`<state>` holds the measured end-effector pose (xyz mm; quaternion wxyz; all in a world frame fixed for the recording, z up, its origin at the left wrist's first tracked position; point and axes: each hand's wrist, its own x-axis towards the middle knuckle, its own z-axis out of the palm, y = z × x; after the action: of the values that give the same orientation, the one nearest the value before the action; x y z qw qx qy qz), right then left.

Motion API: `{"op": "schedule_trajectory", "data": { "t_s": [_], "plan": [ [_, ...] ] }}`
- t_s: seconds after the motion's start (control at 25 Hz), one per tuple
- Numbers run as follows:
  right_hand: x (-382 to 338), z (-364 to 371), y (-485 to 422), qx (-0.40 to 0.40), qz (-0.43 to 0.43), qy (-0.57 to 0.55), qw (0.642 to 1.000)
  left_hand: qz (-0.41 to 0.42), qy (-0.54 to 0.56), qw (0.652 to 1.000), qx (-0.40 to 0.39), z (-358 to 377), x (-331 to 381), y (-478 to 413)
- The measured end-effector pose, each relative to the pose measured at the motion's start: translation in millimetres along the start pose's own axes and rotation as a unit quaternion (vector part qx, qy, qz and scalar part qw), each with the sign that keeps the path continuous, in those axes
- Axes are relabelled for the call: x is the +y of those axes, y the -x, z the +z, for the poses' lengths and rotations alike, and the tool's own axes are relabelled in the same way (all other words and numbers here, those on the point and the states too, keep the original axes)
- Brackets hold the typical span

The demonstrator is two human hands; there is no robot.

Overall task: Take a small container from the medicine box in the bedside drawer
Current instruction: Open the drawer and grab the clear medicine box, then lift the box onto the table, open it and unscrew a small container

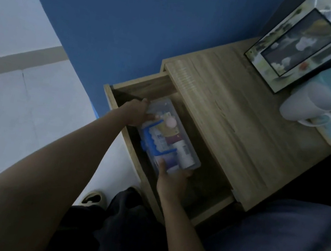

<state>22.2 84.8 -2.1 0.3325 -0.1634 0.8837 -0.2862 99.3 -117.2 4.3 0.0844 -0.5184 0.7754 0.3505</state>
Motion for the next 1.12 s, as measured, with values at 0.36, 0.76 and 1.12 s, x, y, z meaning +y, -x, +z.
{"op": "schedule_trajectory", "data": {
  "t_s": [0.36, 0.76, 1.12],
  "plan": [
    [-48, -64, 59, -0.037, -0.134, -0.041, 0.989, -0.003, -0.021, 0.993, 0.120, -80, 36, 80],
    [-139, -173, -25, -0.057, -0.210, -0.098, 0.971, -0.029, 0.150, 0.970, 0.188, -138, 102, 85],
    [-143, -180, -128, -0.074, -0.197, -0.086, 0.974, 0.035, 0.223, 0.965, 0.131, -91, 104, 21]
  ]
}}
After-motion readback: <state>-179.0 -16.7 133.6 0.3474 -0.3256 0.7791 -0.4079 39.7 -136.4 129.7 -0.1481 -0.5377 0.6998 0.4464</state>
